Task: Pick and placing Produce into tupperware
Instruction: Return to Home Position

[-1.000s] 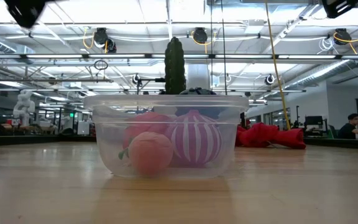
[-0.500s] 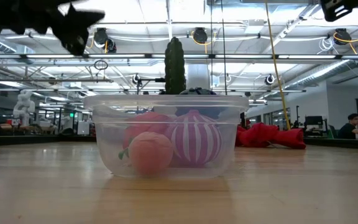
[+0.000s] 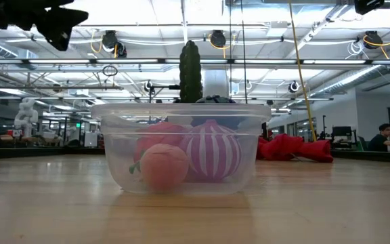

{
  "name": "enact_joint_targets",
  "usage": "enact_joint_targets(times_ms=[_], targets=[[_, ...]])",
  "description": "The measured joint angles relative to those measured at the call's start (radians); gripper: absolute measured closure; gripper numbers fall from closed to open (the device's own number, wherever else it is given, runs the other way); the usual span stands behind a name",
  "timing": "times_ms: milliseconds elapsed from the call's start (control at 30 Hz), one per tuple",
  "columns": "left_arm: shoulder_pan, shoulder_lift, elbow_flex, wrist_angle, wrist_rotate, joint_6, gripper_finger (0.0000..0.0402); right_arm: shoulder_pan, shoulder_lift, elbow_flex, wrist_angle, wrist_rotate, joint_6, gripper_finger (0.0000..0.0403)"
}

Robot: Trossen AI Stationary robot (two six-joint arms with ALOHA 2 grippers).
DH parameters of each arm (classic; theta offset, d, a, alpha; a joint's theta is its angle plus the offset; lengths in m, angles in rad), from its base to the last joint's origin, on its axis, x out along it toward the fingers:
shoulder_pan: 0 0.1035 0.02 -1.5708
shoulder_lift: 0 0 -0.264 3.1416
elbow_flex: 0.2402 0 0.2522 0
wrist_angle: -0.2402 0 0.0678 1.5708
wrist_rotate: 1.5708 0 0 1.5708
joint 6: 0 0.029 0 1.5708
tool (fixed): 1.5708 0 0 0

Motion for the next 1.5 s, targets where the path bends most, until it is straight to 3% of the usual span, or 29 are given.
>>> enact_joint_targets(times_ms=[300, 533, 800, 1233, 1500], targets=[[0.005, -0.149, 0.0, -0.135, -0.009, -0.038, 0.0227, -0.001, -0.123, 0.0, -0.072, 0.061, -0.042, 0.022], [0.051, -0.152, 0.0, -0.164, -0.001, -0.065, 0.0227, -0.009, -0.167, -0.043, -0.057, 0.196, -0.072, 0.022], [0.18, -0.088, 0.0, -0.116, 0.131, -0.038, 0.0227, -0.109, -0.168, -0.122, 0.061, 0.214, -0.162, 0.022], [0.419, -0.077, 0.0, -0.114, 0.342, -0.029, 0.0227, -0.311, -0.173, -0.125, 0.06, 0.206, -0.195, 0.022], [0.497, -0.109, 0.0, -0.109, 0.426, 0.013, 0.0226, -0.372, -0.306, -0.125, 0.042, 0.152, -0.196, 0.022]])
